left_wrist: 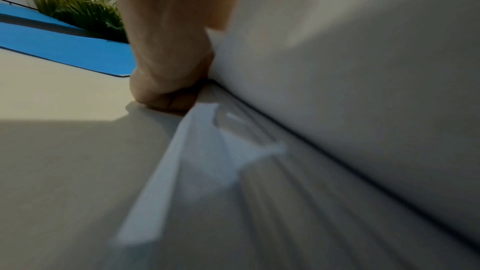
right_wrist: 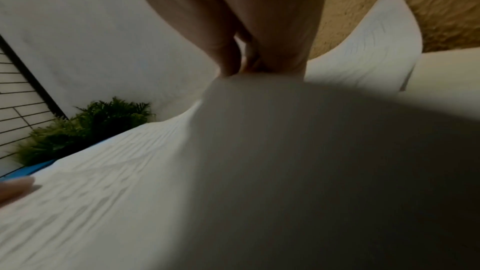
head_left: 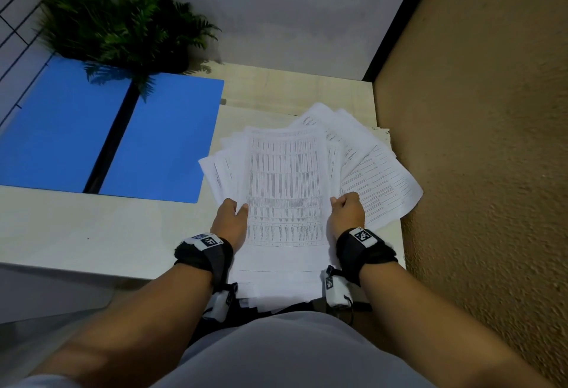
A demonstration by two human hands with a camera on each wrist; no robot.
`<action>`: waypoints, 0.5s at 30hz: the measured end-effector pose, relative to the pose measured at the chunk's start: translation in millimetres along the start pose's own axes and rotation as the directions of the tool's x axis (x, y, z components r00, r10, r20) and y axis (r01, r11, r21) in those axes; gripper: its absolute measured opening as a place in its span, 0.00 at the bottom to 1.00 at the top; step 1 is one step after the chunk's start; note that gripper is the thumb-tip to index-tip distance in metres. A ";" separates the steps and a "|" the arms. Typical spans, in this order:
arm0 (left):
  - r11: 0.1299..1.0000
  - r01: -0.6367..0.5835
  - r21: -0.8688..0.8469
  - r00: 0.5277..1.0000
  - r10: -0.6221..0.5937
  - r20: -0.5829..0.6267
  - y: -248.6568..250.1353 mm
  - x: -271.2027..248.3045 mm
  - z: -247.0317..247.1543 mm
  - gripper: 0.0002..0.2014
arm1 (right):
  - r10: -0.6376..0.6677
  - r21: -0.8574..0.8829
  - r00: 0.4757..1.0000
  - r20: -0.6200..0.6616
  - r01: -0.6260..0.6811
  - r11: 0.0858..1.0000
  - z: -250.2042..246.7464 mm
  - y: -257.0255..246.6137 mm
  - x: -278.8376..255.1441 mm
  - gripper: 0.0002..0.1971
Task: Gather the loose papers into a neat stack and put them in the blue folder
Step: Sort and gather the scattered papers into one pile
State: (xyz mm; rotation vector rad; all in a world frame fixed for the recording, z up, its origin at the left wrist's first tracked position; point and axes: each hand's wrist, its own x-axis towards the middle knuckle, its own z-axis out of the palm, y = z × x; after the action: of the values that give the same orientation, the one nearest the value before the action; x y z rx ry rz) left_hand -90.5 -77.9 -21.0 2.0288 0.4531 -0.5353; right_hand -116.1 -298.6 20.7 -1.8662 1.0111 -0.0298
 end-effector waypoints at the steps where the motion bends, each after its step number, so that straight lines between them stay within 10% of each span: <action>1: 1.000 -0.001 -0.008 1.000 0.001 0.020 1.3 -1.2 -1.0 0.24 | -0.035 -0.035 0.999 0.028 0.036 0.999 -1.3 -0.4 1.6 0.03; 5: 0.999 0.011 -0.051 1.000 -0.010 0.021 7.6 -2.2 -4.3 0.31 | -0.084 -0.129 0.990 0.112 0.098 0.987 -1.9 2.5 10.8 0.06; 10: 0.991 0.028 -0.131 0.999 -0.032 -0.029 12.3 -6.5 -7.5 0.25 | -0.091 0.062 0.982 -0.165 0.102 0.993 -10.4 -8.8 8.8 0.10; 15: 0.997 -0.027 -0.070 1.000 0.028 0.014 7.9 -7.9 -9.4 0.10 | 0.129 -0.039 0.988 -0.082 -0.132 0.990 -13.0 -4.6 14.4 0.14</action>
State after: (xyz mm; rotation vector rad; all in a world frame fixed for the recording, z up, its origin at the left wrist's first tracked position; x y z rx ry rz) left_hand -91.3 -74.2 -6.9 1.9602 0.4285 -0.5104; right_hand -109.4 -316.7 25.4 -1.8472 1.1957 -0.0035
